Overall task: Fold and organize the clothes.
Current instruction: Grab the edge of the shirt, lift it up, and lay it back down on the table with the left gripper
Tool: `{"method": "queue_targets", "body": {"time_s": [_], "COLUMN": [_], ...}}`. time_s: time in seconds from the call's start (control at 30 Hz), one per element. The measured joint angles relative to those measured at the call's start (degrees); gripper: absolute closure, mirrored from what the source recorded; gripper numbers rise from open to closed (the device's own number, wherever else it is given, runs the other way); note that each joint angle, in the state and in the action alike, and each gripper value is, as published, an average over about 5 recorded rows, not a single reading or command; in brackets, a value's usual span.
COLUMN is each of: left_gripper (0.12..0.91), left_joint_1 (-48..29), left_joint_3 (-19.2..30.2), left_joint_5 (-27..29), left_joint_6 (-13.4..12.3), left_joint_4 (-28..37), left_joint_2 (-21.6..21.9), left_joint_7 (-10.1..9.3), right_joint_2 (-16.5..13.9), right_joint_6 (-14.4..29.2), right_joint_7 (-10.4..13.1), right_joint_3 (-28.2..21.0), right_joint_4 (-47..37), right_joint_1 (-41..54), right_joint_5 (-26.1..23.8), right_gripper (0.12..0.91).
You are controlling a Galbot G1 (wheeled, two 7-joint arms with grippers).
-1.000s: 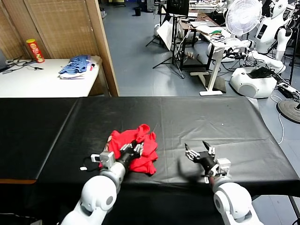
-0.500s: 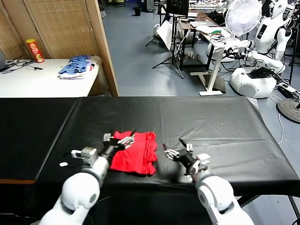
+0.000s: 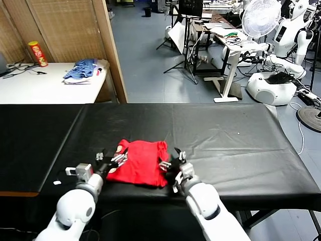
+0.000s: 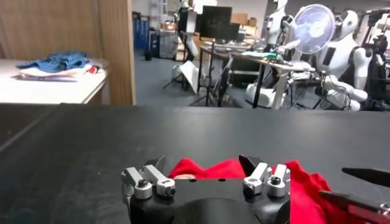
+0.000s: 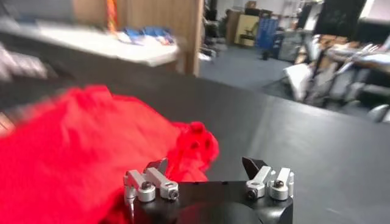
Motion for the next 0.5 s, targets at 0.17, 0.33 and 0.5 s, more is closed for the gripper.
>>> {"method": "queue_targets", "body": {"time_s": [0.17, 0.33, 0.5], "left_gripper": [0.232, 0.232, 0.232], "left_joint_1": [0.00, 0.23, 0.26], "left_joint_3": [-1.61, -3.57, -5.15], "left_joint_5": [-4.11, -10.45, -17.87], "left_joint_6": [-0.29, -0.45, 0.55], "left_joint_4": [1.55, 3.28, 4.88], "left_joint_2": [-0.22, -0.50, -0.83], "left_joint_7": [0.14, 0.07, 0.24], "right_joint_2": [1.20, 1.39, 0.56], "right_joint_6": [2.45, 2.07, 1.23], "right_joint_7": [1.65, 1.82, 1.84], "right_joint_3": [1.05, 3.94, 6.57], "right_joint_4": [0.25, 4.79, 10.22], "right_joint_1": [-1.28, -3.18, -4.94], "right_joint_5": [0.68, 10.11, 17.88], "right_gripper": [0.227, 0.227, 0.227]}}
